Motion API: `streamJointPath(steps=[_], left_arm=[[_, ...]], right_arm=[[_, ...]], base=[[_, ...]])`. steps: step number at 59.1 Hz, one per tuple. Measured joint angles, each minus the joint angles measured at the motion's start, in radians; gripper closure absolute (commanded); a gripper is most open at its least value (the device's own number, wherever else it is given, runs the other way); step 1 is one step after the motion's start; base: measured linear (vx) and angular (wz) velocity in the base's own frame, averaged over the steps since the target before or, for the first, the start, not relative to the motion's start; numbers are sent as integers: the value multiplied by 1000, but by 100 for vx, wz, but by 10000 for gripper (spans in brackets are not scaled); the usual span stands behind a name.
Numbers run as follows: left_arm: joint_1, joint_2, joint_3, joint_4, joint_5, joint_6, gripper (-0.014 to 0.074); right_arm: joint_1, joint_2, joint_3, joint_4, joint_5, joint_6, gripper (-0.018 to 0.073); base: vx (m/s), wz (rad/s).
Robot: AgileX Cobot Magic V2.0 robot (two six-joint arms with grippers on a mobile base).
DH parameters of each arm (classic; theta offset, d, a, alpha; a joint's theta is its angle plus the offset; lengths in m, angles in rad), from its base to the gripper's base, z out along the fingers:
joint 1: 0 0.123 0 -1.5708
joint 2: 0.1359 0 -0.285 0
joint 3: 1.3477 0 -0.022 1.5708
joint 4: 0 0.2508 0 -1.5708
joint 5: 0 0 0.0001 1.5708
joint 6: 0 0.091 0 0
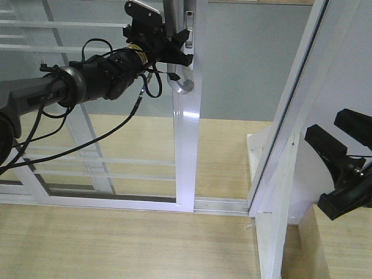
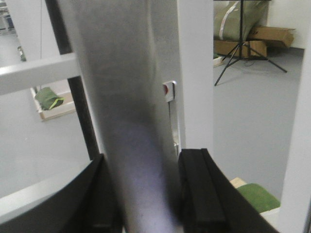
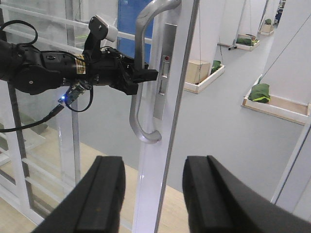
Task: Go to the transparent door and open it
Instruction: 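Push the handle with the left gripper to slide the door wider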
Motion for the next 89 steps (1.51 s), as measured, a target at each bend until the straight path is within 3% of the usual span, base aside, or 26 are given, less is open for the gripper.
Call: streamJointPath(steps=[30, 53, 75, 89], left_arm=[[87, -98, 0, -56, 352, 0, 248], [188, -142, 0, -67, 513, 4, 248], [298, -288, 228, -68, 435, 72, 248], [433, -398, 426, -68, 377, 83, 248]], right_arm=[[0, 0, 0, 0, 0, 0, 190], [0, 0, 0, 0, 0, 0, 190], [0, 0, 7, 0, 2, 0, 190], [0, 0, 7, 0, 2, 0, 190]], base=[[0, 0], [0, 0], [0, 0], [0, 0]])
